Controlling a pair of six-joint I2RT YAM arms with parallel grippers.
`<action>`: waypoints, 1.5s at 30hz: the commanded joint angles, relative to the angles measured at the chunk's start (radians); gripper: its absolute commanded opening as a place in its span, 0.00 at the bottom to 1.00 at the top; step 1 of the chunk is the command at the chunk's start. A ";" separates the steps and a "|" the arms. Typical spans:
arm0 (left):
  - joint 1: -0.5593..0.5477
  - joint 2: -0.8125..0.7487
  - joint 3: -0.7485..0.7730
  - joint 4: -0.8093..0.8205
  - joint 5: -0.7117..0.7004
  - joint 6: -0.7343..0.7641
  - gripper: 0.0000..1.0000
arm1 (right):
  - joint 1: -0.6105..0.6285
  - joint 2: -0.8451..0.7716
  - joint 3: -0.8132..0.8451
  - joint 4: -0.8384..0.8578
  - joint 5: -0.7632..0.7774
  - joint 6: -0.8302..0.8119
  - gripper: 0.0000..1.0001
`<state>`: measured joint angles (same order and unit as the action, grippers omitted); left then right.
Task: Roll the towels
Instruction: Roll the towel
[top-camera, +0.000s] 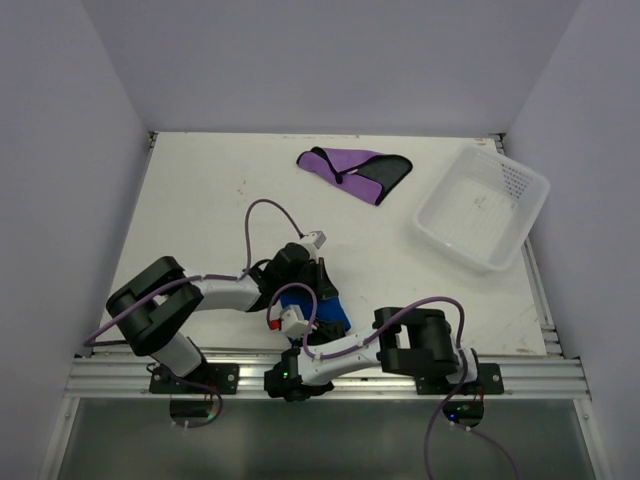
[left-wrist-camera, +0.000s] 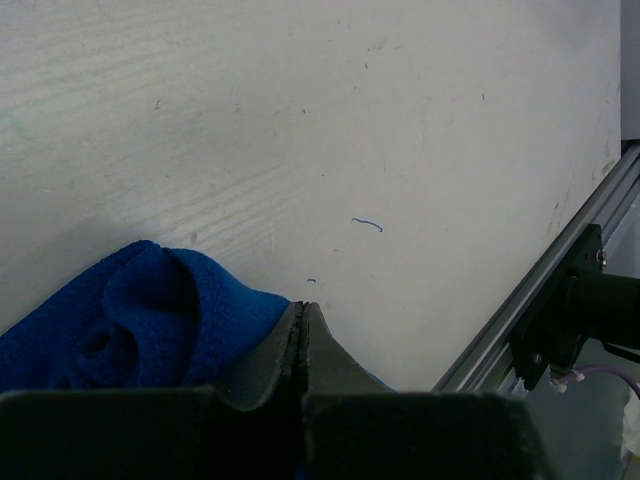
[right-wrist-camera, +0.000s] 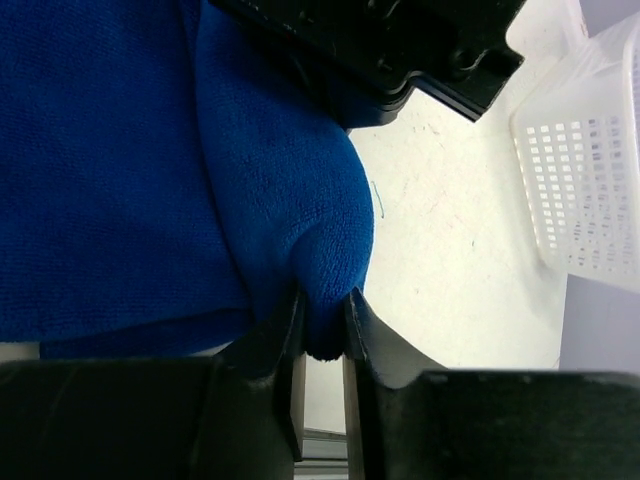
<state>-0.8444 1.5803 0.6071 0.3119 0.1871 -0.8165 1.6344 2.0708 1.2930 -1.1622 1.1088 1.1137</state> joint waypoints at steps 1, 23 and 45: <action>0.001 0.043 -0.039 0.027 -0.015 0.034 0.00 | 0.012 -0.047 0.008 -0.021 0.054 0.035 0.22; 0.001 0.026 -0.105 0.053 -0.043 0.027 0.00 | 0.012 -0.803 -0.561 0.575 -0.116 -0.037 0.52; 0.001 -0.023 -0.141 0.056 -0.052 0.013 0.00 | -0.467 -0.985 -0.887 1.226 -0.799 -0.091 0.66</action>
<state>-0.8444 1.5612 0.5007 0.4686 0.1726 -0.8200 1.1728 1.0546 0.4103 -0.0746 0.4099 1.0122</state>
